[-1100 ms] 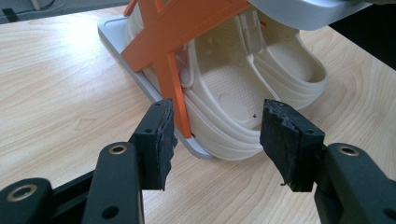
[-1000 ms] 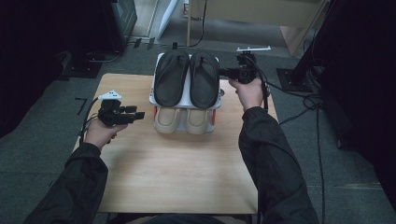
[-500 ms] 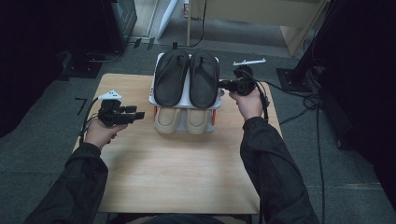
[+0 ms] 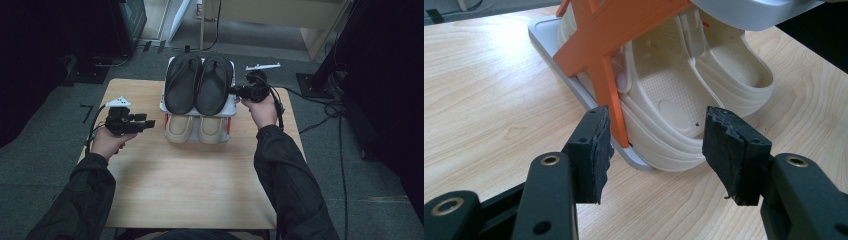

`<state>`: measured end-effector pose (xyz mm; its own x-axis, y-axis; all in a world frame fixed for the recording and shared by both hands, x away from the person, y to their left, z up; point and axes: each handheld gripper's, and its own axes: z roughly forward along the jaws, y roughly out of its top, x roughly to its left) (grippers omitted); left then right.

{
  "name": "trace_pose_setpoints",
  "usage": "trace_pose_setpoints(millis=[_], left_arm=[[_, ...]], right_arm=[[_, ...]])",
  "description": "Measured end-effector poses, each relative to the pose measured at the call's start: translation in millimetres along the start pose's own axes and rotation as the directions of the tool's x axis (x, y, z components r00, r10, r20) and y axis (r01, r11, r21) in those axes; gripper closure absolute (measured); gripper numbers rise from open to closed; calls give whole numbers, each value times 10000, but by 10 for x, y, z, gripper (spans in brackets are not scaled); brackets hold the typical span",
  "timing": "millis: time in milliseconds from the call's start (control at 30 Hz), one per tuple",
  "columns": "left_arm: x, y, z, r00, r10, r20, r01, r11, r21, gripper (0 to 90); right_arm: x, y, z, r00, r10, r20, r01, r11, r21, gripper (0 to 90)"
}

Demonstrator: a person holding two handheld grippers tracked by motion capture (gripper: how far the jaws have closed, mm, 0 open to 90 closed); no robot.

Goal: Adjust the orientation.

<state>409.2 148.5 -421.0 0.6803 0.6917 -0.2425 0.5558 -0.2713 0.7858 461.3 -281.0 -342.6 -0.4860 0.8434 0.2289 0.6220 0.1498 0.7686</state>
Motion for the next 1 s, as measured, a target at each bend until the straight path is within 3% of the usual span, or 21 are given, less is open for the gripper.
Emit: trace_pose_setpoints(millis=[467, 800, 1000], left_arm=[[7, -5, -5, 10000, 3, -44, -3, 10000, 13, 450], [3, -9, 5, 10000, 14, -61, -14, 10000, 77, 450], [14, -16, 4, 9999, -33, -101, 34, 10000, 92, 449]], right_arm=[[5, -90, -93, 9987, -505, -87, 502, 9984, -258, 675], [11, -257, -245, 9946, -1025, -183, 1013, 9933, -560, 651], [-25, -376, -335, 9936, -1097, -268, 1078, 9921, -642, 640]])
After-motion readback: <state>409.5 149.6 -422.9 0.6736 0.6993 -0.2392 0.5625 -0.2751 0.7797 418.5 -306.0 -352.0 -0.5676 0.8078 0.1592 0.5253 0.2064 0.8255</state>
